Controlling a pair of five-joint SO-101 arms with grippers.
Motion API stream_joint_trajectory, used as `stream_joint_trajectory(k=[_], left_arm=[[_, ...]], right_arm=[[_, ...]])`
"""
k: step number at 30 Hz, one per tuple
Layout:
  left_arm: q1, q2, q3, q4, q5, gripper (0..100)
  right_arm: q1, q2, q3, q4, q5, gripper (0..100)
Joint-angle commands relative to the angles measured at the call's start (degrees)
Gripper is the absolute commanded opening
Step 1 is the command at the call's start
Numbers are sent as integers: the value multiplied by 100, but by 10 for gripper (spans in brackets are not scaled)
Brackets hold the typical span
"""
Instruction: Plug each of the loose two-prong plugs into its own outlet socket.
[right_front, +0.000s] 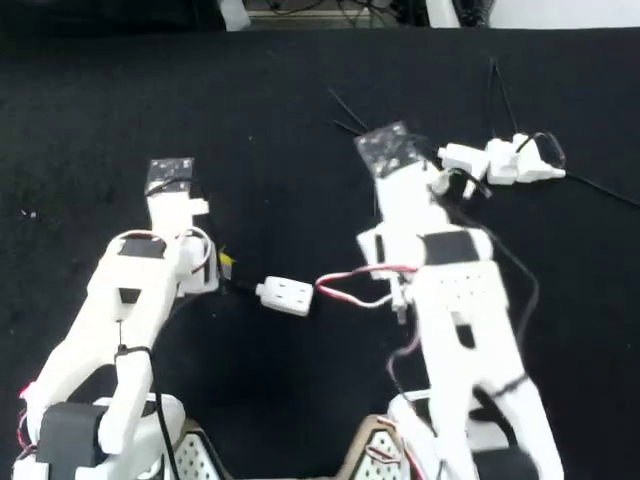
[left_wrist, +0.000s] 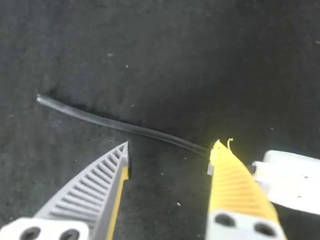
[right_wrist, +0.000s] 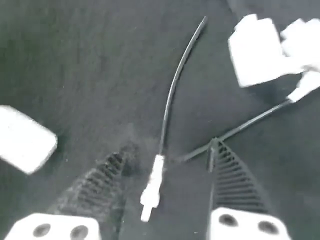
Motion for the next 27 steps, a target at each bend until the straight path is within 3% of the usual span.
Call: stream_joint_trajectory(k=[1, 8, 13, 16, 20, 27], left_arm=[[-268, -123, 40, -114, 396, 256], [-470, -114, 48, -123, 492, 256], [-470, -141, 48, -97, 484, 256], [-470, -149, 48, -88, 484, 256], [-470, -149, 48, -88, 484, 256], [-470, -167, 48, -88, 484, 256]], right_arm=[[-97, 1130, -576, 149, 105, 221], [-114, 3240, -1974, 1442, 114, 219], [-18, 3890, -2141, 1486, 114, 219], [141, 3996, -2149, 1363, 123, 197], [290, 3969, -2062, 1407, 475, 4], [255, 3055, -1982, 1547, 484, 10]])
